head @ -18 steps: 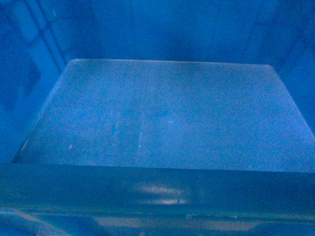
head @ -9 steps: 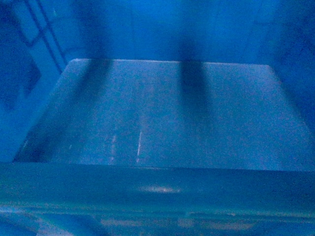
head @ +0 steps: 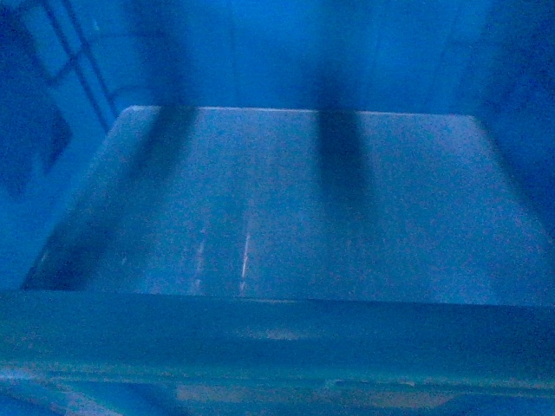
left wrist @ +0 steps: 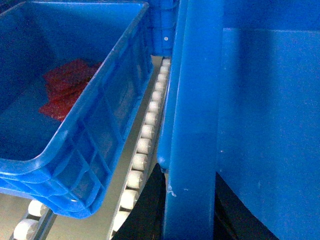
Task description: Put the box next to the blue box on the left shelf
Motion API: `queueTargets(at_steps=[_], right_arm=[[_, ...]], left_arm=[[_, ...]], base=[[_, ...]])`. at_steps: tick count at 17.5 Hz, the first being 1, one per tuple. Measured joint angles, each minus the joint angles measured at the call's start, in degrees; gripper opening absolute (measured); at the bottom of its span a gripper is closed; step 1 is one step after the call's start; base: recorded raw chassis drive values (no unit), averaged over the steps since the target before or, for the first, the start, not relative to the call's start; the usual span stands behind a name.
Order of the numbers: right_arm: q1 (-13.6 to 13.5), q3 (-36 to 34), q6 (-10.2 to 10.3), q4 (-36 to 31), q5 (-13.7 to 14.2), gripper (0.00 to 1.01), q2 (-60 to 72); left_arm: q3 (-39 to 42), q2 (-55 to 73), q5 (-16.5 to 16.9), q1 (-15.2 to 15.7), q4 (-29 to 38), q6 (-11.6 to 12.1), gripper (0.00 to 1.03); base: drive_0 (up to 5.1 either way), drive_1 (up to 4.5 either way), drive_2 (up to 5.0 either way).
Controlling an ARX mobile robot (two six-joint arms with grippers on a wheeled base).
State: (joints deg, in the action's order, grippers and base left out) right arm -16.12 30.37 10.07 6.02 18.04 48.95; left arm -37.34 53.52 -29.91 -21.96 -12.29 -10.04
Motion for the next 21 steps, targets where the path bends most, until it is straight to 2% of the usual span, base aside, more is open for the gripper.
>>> queueTargets(at_steps=[21], right_arm=[[0.0,0.0,0.0,0.0,0.0,0.09,0.0]], left_arm=[[0.0,0.0,0.0,0.0,0.0,0.0,0.13]], base=[[0.0,0.0,0.0]])
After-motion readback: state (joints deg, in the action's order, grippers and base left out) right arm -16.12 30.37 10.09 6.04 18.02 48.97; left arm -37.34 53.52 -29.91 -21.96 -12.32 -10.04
